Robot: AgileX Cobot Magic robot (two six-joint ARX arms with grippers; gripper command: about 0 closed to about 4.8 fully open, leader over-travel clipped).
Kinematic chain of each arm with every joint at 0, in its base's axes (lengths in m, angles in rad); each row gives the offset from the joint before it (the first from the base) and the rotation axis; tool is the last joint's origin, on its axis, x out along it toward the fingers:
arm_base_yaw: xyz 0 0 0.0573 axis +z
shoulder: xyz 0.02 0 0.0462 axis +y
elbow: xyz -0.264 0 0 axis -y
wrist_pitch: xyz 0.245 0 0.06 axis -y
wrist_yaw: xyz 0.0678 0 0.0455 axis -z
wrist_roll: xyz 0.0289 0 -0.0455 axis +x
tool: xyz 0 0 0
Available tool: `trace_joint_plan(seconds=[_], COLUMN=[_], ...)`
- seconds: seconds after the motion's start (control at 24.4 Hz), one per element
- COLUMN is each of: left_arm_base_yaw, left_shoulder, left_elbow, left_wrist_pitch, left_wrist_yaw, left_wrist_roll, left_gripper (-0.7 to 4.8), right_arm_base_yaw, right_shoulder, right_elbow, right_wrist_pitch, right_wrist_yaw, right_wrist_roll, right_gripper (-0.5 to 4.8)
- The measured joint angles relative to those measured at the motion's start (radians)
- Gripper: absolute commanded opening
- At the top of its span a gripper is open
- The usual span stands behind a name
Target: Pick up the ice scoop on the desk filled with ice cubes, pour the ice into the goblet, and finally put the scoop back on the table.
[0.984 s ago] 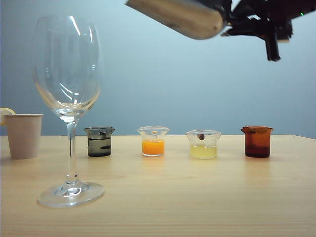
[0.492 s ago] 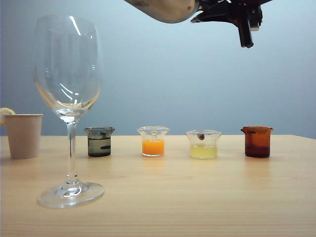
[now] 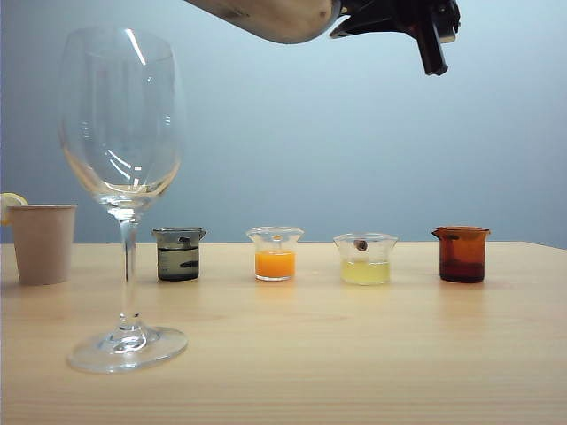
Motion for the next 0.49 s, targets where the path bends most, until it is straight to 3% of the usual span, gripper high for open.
trace_joint_plan(seconds=[0.29, 0.49], left_arm_base_yaw=[0.0, 0.0], left_shoulder=[0.0, 0.0], left_elbow=[0.013, 0.013], left_wrist_pitch=[-0.008, -0.036], left_wrist_yaw=[0.0, 0.0], left_wrist_roll=[0.0, 0.0], left_gripper=[-0.05, -0.05], right_arm_base_yaw=[0.0, 0.058], right_shoulder=[-0.002, -0.001], right_elbow=[0.061, 0.061], right_wrist_pitch=[-0.1, -0.124], right_wrist_yaw=[0.021, 0.058], right_wrist_roll=[-0.055, -0.072], right_gripper=[-0.05, -0.05])
